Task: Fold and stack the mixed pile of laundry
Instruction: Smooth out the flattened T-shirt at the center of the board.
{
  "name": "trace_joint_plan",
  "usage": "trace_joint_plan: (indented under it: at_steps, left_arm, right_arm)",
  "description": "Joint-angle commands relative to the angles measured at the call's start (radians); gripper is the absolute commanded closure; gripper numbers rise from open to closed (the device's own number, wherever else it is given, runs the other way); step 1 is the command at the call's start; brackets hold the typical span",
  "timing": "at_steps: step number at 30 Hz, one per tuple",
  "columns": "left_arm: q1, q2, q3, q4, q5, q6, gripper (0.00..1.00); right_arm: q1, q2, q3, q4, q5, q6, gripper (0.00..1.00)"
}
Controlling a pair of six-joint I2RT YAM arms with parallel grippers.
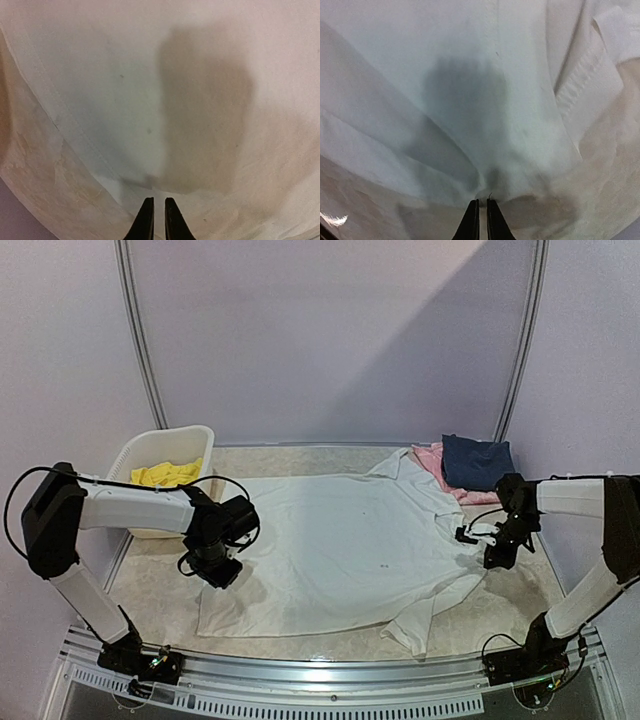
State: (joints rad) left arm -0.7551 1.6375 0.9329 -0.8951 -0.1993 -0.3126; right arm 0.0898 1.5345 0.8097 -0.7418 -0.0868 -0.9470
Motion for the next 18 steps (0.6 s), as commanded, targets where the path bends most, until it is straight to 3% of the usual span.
trace_joint_plan:
  at_steps: [1,7,12,18]
  left_arm:
    - [-0.012,-0.057,0.04,-0.015,-0.038,-0.005,0.9]
    - [-0.085,-0.174,0.149,-0.002,-0.018,-0.005,0.86]
    - [-0.167,-0.17,0.164,0.033,0.076,-0.049,0.86]
    - [-0.296,-0.102,0.164,0.12,0.171,-0.066,0.85]
  right_arm:
    - [-0.032,-0.096,0.046,-0.105,0.018,-0.046,0.91]
    - [0.078,-0.304,0.101,-0.3,-0.245,-0.016,0.72]
    - [0.319,-0.401,0.0,-0.264,-0.246,0.012,0.72]
    - [0.427,-0.32,-0.085,-0.176,-0.223,-0.015,0.72]
